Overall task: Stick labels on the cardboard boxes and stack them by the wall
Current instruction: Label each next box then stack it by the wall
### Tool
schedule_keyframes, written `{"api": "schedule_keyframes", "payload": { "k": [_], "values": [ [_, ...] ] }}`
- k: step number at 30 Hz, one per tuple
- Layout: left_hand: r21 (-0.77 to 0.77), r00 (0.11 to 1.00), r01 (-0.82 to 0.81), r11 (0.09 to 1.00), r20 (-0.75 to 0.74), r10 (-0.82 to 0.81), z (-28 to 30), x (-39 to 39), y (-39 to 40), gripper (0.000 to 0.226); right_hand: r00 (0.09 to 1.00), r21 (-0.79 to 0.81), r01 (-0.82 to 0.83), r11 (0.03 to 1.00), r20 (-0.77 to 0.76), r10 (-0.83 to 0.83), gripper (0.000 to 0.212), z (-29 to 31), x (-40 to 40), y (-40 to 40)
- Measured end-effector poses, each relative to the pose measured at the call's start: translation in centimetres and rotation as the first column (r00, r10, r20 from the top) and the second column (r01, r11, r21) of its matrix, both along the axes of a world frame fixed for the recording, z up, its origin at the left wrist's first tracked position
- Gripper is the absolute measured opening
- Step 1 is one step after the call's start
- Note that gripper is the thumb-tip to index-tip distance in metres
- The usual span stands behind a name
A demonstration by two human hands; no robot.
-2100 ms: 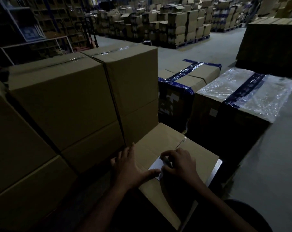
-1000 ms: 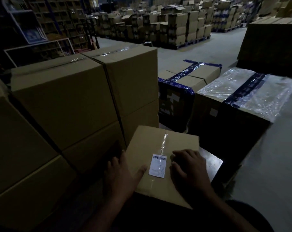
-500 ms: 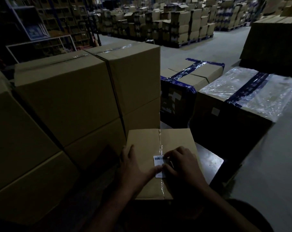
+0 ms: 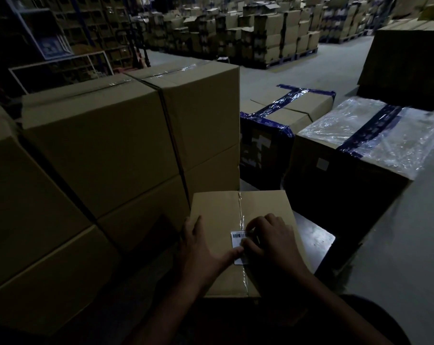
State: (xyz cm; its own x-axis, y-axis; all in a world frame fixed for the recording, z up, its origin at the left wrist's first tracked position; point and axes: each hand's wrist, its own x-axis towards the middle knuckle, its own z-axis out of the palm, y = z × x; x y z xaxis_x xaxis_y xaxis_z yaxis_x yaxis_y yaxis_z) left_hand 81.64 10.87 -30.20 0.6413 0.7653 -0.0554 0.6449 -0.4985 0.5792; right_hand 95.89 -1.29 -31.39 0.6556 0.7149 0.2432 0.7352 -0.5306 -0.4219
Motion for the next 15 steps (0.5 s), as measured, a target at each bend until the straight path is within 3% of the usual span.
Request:
{"api": "schedule_keyframes", "payload": {
  "k": [10, 15],
  "values": [
    [-0.020, 1.000, 0.005, 1.000, 0.016, -0.005, 0.14, -0.06, 0.02, 0.129, 1.000, 0.008, -0.015, 1.000, -0.025, 0.015, 0.020, 0.07, 0.21, -0.15],
    [-0.028, 0.998, 0.002, 1.000, 0.061, 0.000, -0.15, -0.01, 0.24, 0.117, 0.996, 0.120, 0.054, 0.991, -0.083, -0.044, 0.024, -0.20, -0.26, -0.97]
  ]
}}
